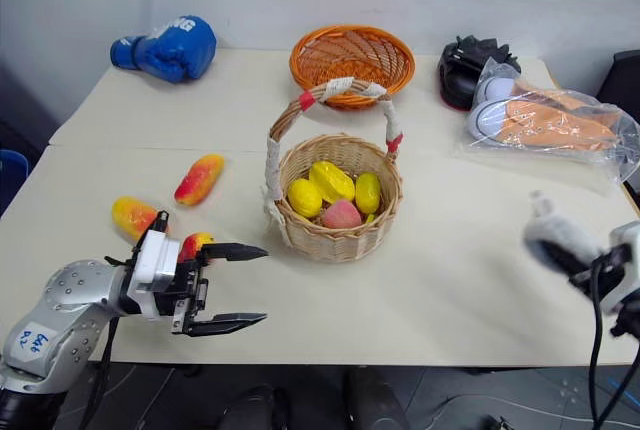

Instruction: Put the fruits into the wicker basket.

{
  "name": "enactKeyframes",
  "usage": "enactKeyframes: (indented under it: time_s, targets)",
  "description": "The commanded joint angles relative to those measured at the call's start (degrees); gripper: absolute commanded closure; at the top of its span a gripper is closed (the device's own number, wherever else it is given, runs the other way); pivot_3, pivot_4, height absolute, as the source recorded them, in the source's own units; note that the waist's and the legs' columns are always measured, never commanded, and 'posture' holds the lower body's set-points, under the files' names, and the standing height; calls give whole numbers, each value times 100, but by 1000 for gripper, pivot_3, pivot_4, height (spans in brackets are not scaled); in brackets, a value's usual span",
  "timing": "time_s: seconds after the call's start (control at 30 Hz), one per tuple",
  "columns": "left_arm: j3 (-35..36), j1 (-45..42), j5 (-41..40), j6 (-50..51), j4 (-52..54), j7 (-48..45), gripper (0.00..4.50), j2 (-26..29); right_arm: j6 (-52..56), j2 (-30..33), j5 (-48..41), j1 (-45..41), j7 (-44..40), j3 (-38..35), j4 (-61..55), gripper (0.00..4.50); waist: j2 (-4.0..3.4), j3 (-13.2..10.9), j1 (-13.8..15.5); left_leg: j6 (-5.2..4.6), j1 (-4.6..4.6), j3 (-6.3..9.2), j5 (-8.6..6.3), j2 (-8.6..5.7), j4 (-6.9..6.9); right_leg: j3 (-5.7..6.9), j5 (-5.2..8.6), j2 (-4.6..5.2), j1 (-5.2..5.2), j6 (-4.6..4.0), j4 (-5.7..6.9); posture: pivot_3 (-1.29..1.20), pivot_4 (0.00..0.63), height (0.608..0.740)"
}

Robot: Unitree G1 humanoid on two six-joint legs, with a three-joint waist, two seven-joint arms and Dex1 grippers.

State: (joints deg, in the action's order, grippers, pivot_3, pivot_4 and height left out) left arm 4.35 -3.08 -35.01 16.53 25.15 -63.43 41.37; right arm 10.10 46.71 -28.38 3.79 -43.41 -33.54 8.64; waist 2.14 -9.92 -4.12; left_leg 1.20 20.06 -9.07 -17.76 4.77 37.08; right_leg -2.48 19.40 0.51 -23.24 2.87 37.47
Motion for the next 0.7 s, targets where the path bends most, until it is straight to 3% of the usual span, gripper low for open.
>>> enactKeyframes:
  time_s: [0.03, 0.07, 0.2, 0.4, 0.53, 0.7]
  targets:
    - [-37, -164, 146, -108, -227, -44, 0, 16, -1129, 84, 874, -734, -60, 589, 1311, 3326, -14, -1, -19, 24, -1, 1, 14, -3, 0, -2, -1, -3, -2, 2, 4, 0, 150, 740]
    - [-57, -172, 209, -175, -314, -75, 0, 16, -1176, 21, 904, -979, -56, 658, 1641, 3326, -18, -3, -33, 29, 2, 2, 16, -3, -1, -3, -1, -7, -6, 2, 8, 0, 150, 740]
    - [20, -223, 312, -312, -547, -14, 0, -39, -1655, -38, 1062, -1471, 27, 756, 2422, 2164, -66, -30, -64, 40, 15, 2, 21, 7, -3, -9, 6, -7, -28, 11, 25, 0, 150, 740]
    - [529, -177, 580, -684, -1076, 65, 0, 187, -2346, -126, 934, -553, 49, 299, 1412, 42, -83, -40, -37, 37, 16, 0, 14, 4, 3, -13, 11, 0, -26, 24, 25, 0, 150, 740]
    - [1150, 162, 520, -906, -1408, -41, 0, 358, -2809, -329, 687, -47, 37, 6, 247, 42, -86, -42, -123, 40, 11, -1, 15, 7, 1, -14, 10, -2, -25, 26, 32, 0, 150, 740]
    - [2315, 927, 470, -1156, -1625, 616, 0, -4, -2434, -588, 232, 135, -237, 529, -1266, 42, -85, -42, -223, 36, 3, -22, 12, 11, -1, -26, 3, 0, -25, 35, 37, 0, 150, 740]
